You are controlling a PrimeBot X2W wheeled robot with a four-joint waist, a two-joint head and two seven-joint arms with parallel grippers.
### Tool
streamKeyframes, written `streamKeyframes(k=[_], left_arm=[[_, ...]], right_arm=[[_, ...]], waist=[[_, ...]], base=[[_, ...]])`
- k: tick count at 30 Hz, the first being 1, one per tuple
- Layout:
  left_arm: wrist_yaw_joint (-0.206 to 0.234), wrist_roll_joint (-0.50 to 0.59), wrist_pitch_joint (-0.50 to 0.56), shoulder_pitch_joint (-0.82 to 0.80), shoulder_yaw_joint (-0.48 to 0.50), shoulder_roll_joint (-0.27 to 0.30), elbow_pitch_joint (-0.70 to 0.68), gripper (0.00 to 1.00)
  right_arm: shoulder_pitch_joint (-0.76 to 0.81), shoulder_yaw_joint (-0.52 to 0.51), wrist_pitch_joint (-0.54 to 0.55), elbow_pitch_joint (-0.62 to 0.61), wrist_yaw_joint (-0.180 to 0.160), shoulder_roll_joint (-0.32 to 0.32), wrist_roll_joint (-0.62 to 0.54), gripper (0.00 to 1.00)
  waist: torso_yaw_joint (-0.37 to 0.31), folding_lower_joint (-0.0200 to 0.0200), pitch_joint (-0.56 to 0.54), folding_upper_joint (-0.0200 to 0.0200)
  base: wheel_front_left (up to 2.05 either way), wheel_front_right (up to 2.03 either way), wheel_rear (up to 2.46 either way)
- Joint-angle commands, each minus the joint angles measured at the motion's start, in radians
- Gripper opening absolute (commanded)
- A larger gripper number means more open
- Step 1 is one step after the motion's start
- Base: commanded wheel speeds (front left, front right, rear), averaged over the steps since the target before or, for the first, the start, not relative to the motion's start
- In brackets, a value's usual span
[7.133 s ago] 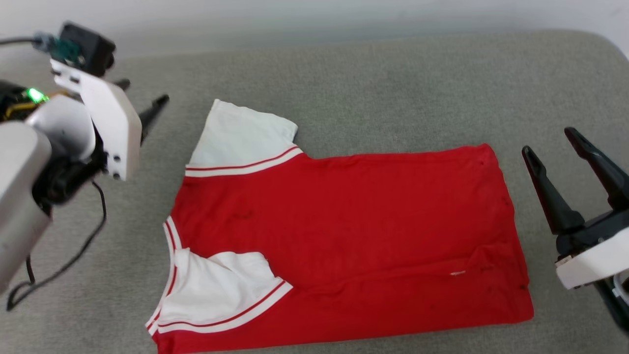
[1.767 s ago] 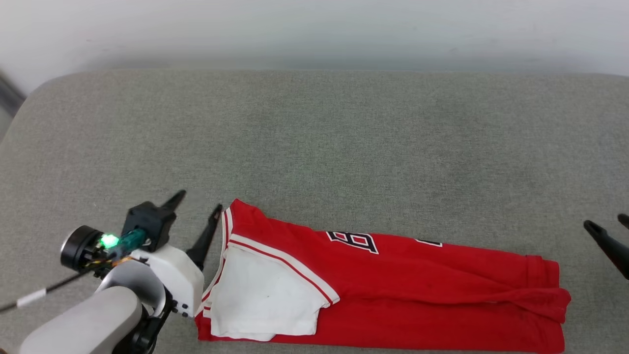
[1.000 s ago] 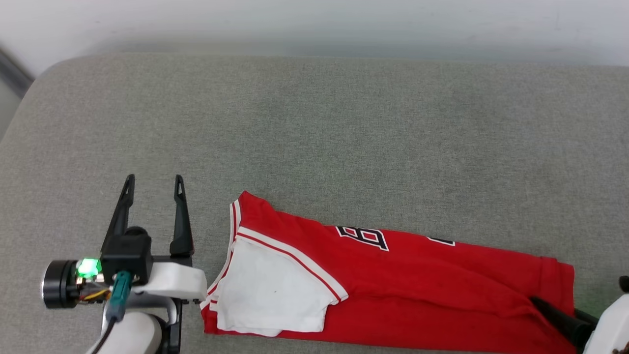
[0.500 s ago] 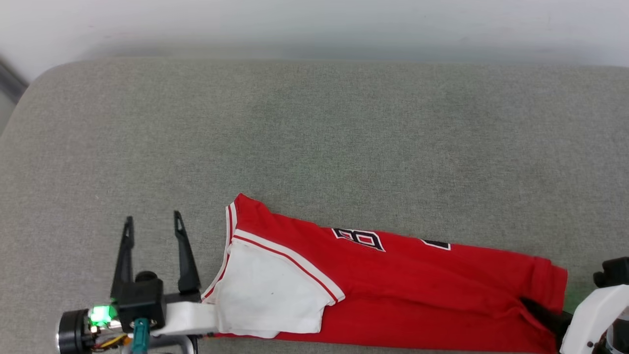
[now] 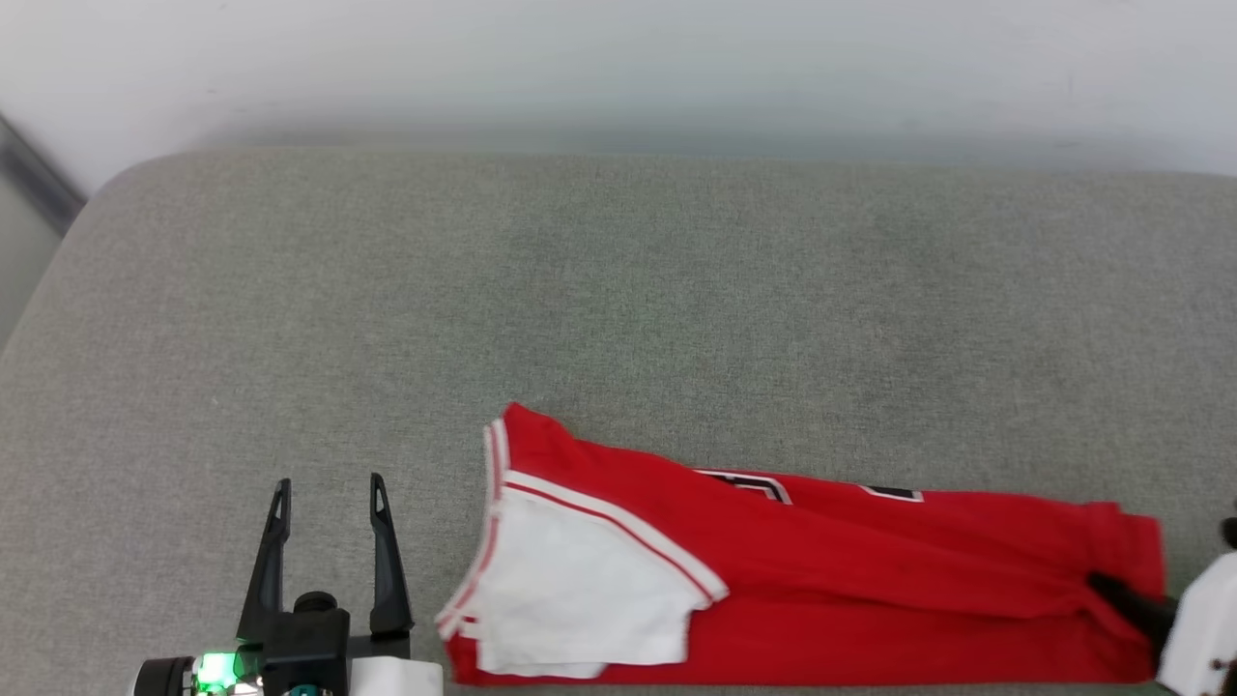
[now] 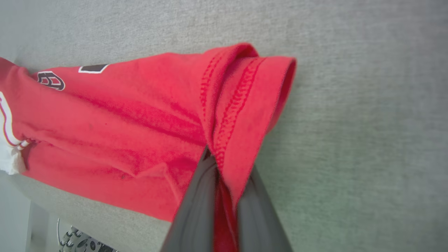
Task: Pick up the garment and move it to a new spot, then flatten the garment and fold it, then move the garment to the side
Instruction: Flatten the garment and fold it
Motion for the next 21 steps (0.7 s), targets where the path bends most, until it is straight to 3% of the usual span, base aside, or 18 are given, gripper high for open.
streamKeyframes(k=[1, 7, 11, 16, 21], left_arm=[[-0.004, 0.005, -0.002, 0.009, 0.005, -0.002, -0.002, 1.00], [-0.034, 0.017, -0.002, 0.024, 0.021, -0.019, -0.004, 1.00], [-0.049, 0.027, -0.002, 0.034, 0.026, -0.021, 0.004, 1.00], [-0.064, 0.036, -0.002, 0.042, 0.028, -0.024, 0.012, 1.00], [-0.073, 0.041, -0.002, 0.041, 0.031, -0.028, 0.017, 1.00]], right_arm=[[-0.003, -0.007, 0.001, 0.006, -0.002, -0.014, 0.001, 0.00], [0.024, -0.055, 0.040, 0.068, -0.002, -0.113, -0.027, 0.00], [0.027, -0.057, 0.090, 0.057, -0.001, -0.122, -0.011, 0.00], [0.054, -0.037, 0.173, -0.104, -0.001, -0.105, 0.082, 0.00], [0.056, 0.004, 0.223, -0.316, -0.001, -0.109, 0.084, 0.00]], waist=[[0.000, 0.0000, -0.005, 0.0000], [0.001, 0.0000, -0.019, 0.0000], [0.000, 0.0000, -0.025, 0.0000], [0.000, 0.0000, -0.038, 0.0000], [0.003, 0.0000, -0.038, 0.0000]], base=[[0.00, 0.00, 0.00], [0.00, 0.00, 0.00], [0.00, 0.00, 0.00], [0.00, 0.00, 0.00], [0.00, 0.00, 0.00]])
